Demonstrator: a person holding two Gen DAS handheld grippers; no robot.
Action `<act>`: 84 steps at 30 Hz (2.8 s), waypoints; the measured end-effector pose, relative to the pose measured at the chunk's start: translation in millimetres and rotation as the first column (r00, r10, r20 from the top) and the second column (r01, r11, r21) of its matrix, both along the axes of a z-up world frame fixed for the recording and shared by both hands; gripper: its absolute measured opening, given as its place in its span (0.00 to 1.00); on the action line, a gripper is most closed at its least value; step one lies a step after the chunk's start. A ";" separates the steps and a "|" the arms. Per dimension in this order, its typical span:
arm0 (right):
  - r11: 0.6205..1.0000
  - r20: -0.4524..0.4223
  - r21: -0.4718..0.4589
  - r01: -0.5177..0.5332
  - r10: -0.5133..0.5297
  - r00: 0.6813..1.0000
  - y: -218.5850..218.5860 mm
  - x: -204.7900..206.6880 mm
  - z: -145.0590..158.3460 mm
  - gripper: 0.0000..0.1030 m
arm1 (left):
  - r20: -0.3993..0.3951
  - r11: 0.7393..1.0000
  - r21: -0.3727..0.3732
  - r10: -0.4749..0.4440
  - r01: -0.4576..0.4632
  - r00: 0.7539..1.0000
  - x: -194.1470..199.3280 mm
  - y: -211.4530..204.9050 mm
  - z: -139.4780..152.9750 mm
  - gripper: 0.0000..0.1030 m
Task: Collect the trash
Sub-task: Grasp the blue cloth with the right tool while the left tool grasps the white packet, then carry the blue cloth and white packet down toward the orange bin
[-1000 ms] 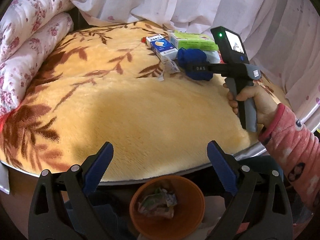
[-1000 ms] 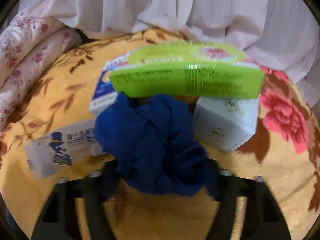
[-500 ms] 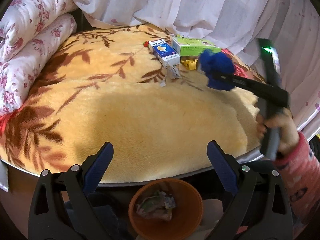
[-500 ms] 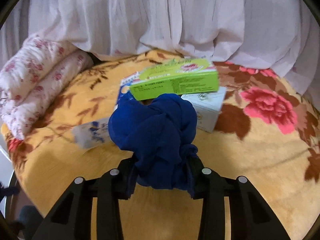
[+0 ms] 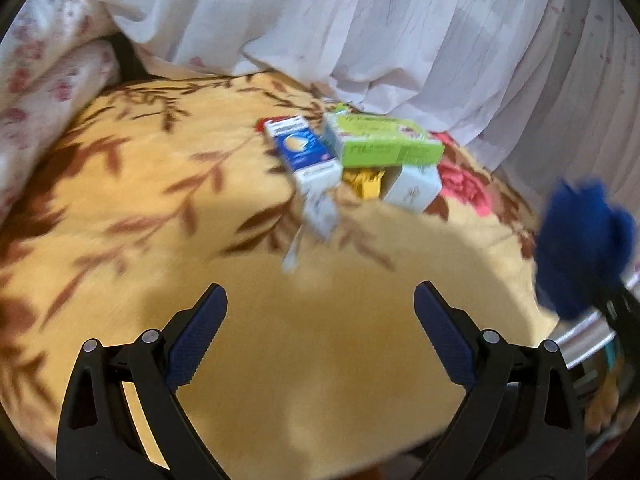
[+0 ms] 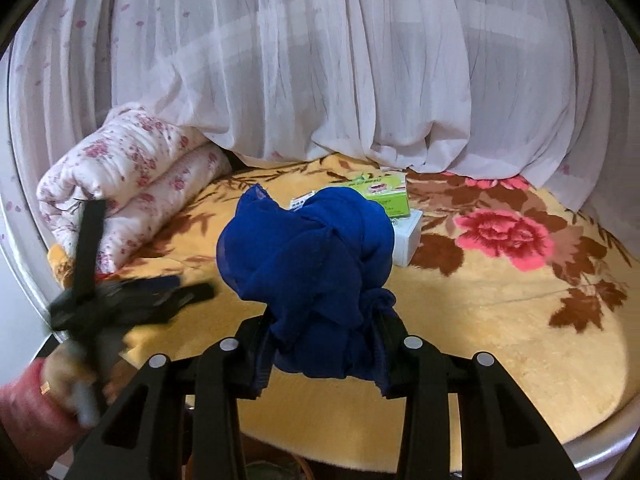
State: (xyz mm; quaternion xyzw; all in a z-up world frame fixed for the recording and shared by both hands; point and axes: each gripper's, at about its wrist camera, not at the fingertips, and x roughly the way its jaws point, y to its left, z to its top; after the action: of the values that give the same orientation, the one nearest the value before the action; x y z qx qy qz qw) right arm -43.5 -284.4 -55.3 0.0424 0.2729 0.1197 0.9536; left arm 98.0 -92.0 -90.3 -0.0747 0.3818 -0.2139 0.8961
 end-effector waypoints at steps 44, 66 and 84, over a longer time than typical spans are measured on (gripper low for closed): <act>0.999 0.018 -0.026 -0.027 0.027 0.999 12.0 -64.2 7.9 0.38 | 0.007 0.961 0.181 -0.215 0.210 0.977 -137.8 7.0 30.9 0.07; 0.971 -0.296 -0.086 -0.225 0.190 0.936 77.9 -98.2 -93.9 0.38 | -0.320 0.948 0.176 -0.200 0.266 0.926 -190.5 20.5 -91.2 0.07; 0.942 -0.543 -0.065 -0.329 0.243 0.804 102.7 -74.0 -176.1 0.38 | -0.562 0.952 0.175 -0.112 0.250 0.819 -180.5 20.0 -174.1 0.07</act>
State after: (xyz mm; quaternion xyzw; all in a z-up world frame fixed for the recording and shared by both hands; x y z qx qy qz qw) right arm -117.5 -181.7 -231.4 -0.0428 0.5354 0.2244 0.8131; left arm -82.5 -72.1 -264.5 0.0134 0.6495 -0.2203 0.7276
